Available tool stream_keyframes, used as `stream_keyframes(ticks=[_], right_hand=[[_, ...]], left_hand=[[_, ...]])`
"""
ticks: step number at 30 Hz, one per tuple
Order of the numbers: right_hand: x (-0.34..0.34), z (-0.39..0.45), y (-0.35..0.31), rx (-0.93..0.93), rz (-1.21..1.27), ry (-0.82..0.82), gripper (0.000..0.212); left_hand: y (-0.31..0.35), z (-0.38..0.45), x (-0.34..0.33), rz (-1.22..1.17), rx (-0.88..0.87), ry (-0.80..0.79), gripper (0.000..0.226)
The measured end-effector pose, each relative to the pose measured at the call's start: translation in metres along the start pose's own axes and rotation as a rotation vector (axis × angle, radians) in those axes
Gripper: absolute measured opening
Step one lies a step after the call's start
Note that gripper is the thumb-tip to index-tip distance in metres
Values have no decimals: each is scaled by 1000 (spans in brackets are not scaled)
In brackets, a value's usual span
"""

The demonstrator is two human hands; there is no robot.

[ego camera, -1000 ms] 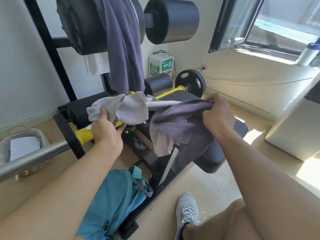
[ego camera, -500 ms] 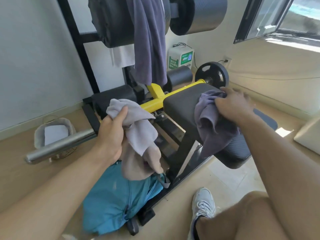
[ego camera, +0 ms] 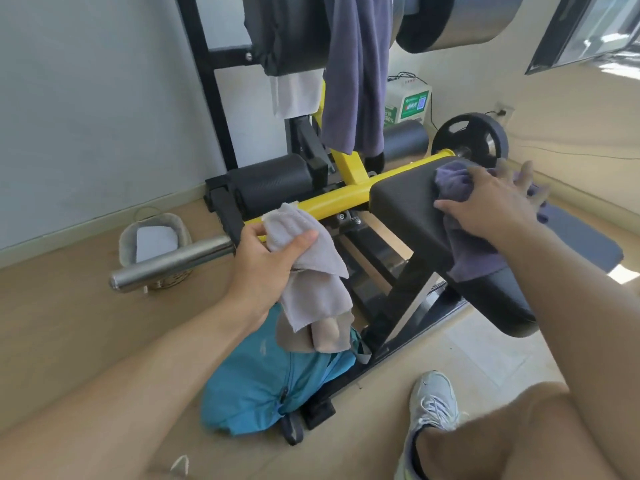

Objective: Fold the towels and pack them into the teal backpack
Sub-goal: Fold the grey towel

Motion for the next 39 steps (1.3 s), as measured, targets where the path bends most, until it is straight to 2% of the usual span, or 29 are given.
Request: stream_keyframes(ticks=[2, 3, 5, 7, 9, 11, 13, 15, 18, 19, 22, 23, 26, 28, 31, 34, 37, 39], right_hand=[[31, -18, -31, 133, 36, 87, 87], [41, -32, -57, 291, 131, 75, 90], [42, -78, -117, 624, 379, -136, 92], [25, -121, -158, 779, 505, -370, 89], [14, -134, -176, 772, 598, -373, 65], [18, -131, -183, 712, 721, -261, 28], [20, -126, -186, 664, 723, -208, 11], [16, -129, -193, 717, 657, -252, 21], [2, -145, -201, 818, 541, -411, 58], [0, -148, -202, 830, 533, -411, 57], [8, -140, -203, 779, 578, -237, 18], [10, -135, -202, 738, 624, -209, 11], [11, -120, -198, 620, 839, -198, 7], [12, -113, -195, 577, 958, -196, 6], [8, -115, -198, 612, 1011, -268, 6], [11, -119, -201, 639, 1051, -293, 8], [14, -121, -203, 646, 1074, -300, 8], [15, -124, -204, 649, 1091, -321, 13]], left_hand=[[1, -1, 1, -7, -1, -9, 71], [2, -1, 0, -21, -6, -18, 73], [4, 0, 1, -23, -13, -35, 77], [2, 1, 1, -21, 0, -57, 80], [-2, 2, 3, -42, 26, -70, 65], [-5, 2, 7, -59, 47, -73, 44], [-7, 3, 11, -66, 64, -71, 32], [-9, 5, 20, -77, 74, -38, 30], [-13, 8, 34, -145, 130, 30, 36], [-14, 8, 36, -169, 152, 32, 37], [-15, 6, 35, -187, 193, 5, 37], [-16, 4, 35, -159, 199, 5, 36], [-14, -2, 33, 100, 179, 5, 38], [-4, -5, 29, 246, 93, -26, 42], [17, -8, 14, 325, -74, -168, 50], [17, -14, 0, 513, -168, -315, 34], [12, -17, -5, 470, -180, -312, 11], [17, -19, -5, 434, -211, -281, 13]])
Point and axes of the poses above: each hand's wrist, its own z-axis towards the middle knuckle, its own x-axis out of the back of the hand, y = z × x, the point moved 10 cm from there along z, towards the middle knuckle, and after that the axes turned 8 degrees about -z, right-handed, at the moved point
